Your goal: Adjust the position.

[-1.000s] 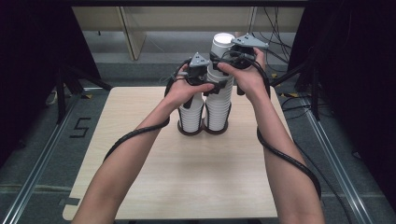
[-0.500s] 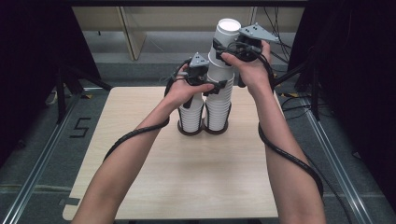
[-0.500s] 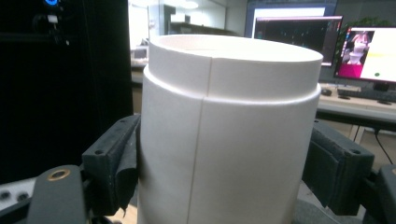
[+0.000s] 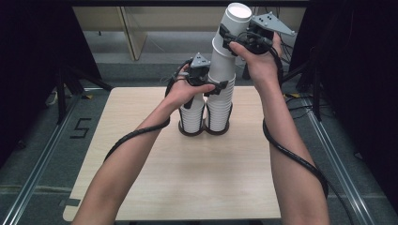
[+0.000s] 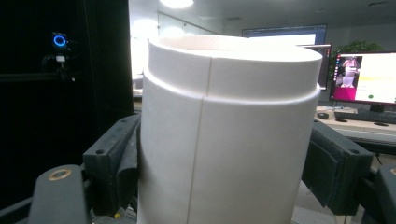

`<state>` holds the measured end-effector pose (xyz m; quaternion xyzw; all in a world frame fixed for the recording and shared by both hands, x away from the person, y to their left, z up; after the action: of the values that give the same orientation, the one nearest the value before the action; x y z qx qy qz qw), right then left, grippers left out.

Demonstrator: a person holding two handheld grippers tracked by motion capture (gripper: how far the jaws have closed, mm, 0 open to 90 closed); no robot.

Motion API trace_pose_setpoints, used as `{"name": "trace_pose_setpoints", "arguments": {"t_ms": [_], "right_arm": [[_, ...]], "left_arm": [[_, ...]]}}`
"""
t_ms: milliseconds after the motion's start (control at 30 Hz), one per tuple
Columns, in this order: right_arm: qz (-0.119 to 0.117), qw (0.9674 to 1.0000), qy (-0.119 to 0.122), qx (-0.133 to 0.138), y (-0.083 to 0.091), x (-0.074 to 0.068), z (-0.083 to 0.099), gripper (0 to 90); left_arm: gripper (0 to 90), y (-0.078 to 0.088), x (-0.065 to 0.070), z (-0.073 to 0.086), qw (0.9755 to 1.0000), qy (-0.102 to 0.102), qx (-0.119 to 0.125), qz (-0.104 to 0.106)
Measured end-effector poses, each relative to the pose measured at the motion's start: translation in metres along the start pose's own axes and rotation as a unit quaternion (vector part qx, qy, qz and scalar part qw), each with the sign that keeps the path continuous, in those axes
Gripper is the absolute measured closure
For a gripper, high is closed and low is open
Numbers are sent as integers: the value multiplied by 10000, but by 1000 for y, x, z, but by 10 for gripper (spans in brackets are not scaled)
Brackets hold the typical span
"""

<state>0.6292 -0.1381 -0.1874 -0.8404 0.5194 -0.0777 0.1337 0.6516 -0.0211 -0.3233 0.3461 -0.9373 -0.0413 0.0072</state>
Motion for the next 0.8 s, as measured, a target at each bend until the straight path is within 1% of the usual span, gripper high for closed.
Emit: {"name": "trace_pose_setpoints", "arguments": {"t_ms": [33, 100, 133, 233, 267, 367, 400, 433, 467, 533, 567, 600, 633, 667, 700, 733, 767, 800], "right_arm": [[5, 10000, -43, 6, 1, 0, -2, 216], [-13, 10000, -7, 10, 2, 1, -5, 217], [-28, 10000, -17, 72, 4, 0, -8, 217], [-29, 9999, -34, 115, 5, 0, -10, 218], [-57, 9998, -91, 163, 8, 0, -13, 218], [-41, 9998, -50, 211, 12, 2, -17, 219], [-87, 9994, -108, 316, 16, 2, -23, 219], [-95, 9992, -12, 376, 18, 4, -25, 219], [-99, 9992, 10, 393, 21, 6, -28, 219], [-88, 9990, -6, 428, 24, 7, -30, 219], [-55, 9989, 62, 460, 30, 12, -34, 219], [-41, 9990, 76, 440, 35, 15, -36, 219], [-23, 9989, 130, 452, 39, 18, -37, 219], [-23, 9989, 130, 452, 39, 18, -37, 219], [16, 9992, 78, 403, 44, 20, -37, 219], [59, 9992, 102, 374, 53, 26, -36, 219], [85, 9993, 118, 356, 57, 29, -35, 219], [85, 9993, 118, 356, 57, 29, -35, 219]], "left_arm": [[100, 0, 0, 0, 10000, 4, 1, -1], [100, 0, 0, 0, 10000, 2, -2, -3], [100, 0, 0, 0, 10000, -2, -1, -7], [100, 0, 0, 0, 10000, -6, -1, -10], [100, 0, 0, 0, 10000, -10, -8, -7], [100, 0, 0, 0, 10000, -33, -32, 9], [99, 0, 0, 0, 10000, -31, -39, 12], [99, 1, 0, 0, 10000, -36, -56, 16], [100, 0, 1, -1, 10000, -8, -10, 3], [104, 1, 1, -2, 10000, -17, 7, 2], [107, 1, 1, -3, 10000, -25, 25, -25], [105, 2, 1, -5, 10000, -17, 74, -50], [104, 3, 1, -7, 9999, -66, 89, -75], [104, 5, 1, -9, 9998, -92, 114, -94], [102, 7, 1, -10, 9998, -93, 132, -109], [96, 9, 2, -12, 9998, -110, 147, -100], [92, 14, 3, -15, 9997, -120, 159, -106], [88, 14, 3, -15, 9997, -120, 159, -106]]}}
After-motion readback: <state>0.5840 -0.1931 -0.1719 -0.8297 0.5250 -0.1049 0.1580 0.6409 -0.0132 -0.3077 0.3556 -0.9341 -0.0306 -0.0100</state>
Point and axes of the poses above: each handheld gripper's, and its own axes: y roughly backward along the jaws, z roughly out of its underside, x roughly to its right, the point moved 5 cm from there along -y, roughly forward along the jaws, and after that the axes turned 14 degrees about x, right-handed, at the moved point
